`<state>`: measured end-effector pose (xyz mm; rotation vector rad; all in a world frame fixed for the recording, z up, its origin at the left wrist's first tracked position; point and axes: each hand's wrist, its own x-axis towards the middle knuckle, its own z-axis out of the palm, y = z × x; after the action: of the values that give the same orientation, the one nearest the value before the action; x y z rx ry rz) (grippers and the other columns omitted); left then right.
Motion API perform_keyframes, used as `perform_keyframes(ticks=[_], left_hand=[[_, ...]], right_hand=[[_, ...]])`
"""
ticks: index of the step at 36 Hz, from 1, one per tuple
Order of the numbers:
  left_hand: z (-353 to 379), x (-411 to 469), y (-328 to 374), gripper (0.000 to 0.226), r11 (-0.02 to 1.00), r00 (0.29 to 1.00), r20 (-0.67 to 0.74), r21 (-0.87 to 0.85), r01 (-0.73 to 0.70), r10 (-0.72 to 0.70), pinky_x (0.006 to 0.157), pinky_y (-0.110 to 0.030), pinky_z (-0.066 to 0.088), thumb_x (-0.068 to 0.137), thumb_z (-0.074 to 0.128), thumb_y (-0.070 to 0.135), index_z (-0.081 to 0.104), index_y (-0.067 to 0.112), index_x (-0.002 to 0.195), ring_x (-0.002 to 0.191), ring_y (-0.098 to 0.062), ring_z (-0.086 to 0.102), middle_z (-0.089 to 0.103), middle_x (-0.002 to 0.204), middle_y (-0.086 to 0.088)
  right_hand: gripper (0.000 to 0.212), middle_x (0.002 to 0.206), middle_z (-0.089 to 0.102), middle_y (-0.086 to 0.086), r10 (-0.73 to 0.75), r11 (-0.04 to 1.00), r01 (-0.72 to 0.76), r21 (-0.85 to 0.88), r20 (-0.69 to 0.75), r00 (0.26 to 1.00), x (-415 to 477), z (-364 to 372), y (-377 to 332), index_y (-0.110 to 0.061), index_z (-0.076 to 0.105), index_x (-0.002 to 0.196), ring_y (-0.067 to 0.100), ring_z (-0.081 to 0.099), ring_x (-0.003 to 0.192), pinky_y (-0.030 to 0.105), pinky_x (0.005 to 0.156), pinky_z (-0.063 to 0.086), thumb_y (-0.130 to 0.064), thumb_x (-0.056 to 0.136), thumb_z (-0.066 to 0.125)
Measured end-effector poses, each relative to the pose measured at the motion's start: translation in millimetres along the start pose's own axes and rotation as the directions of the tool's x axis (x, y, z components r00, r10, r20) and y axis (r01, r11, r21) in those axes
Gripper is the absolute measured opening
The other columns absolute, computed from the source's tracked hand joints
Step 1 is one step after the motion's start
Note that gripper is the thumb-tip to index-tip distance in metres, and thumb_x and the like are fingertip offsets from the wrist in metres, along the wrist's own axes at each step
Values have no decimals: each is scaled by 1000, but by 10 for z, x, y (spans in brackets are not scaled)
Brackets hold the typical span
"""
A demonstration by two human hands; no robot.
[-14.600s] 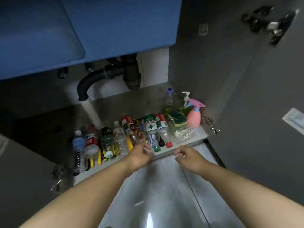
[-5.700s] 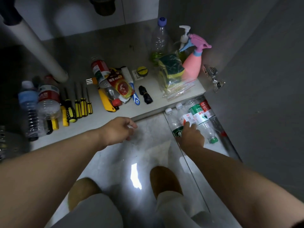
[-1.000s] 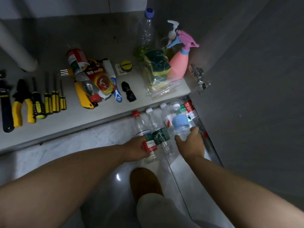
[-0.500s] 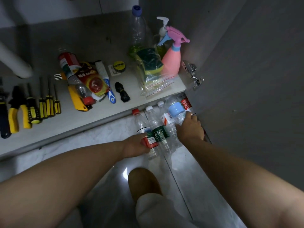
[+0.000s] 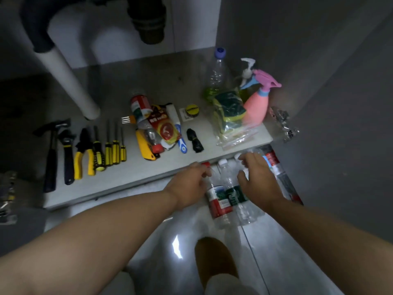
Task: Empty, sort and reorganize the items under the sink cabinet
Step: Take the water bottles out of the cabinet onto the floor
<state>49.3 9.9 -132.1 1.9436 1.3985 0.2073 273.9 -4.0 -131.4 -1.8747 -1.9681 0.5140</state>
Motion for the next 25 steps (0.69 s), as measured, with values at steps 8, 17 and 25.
perform_keyframes(ticks=[8, 17, 25], left_hand=[[-559, -32, -439, 19, 988, 868, -473, -49, 147, -153, 78, -40, 53, 89, 58, 15, 55, 24, 104, 98, -25, 57, 51, 113, -1], [-909, 169, -950, 60, 867, 788, -377, -322, 381, -486, 95, -45, 54, 82, 78, 37, 50, 20, 132, 118, -28, 61, 59, 131, -6], [-922, 337, -880, 93, 837, 772, -337, -315, 448, -540, 98, -48, 52, 73, 80, 57, 32, 19, 143, 124, -32, 58, 57, 137, -8]], right_hand=[[32, 106, 50, -6, -204, 979, 195, 61, 213, 956, 496, 138, -619, -23, 54, 117, 12, 57, 86, 31, 74, 49, -17, 86, 63], [53, 114, 52, 7, -158, 987, 158, 24, 313, 936, 1163, 634, -1249, -18, 51, 126, 26, 55, 106, 35, 88, 49, -40, 82, 71], [71, 135, 49, 16, 76, 997, -79, 12, 183, 980, 1391, 951, -1590, -19, 35, 144, 37, 52, 122, 44, 98, 48, -40, 86, 69]])
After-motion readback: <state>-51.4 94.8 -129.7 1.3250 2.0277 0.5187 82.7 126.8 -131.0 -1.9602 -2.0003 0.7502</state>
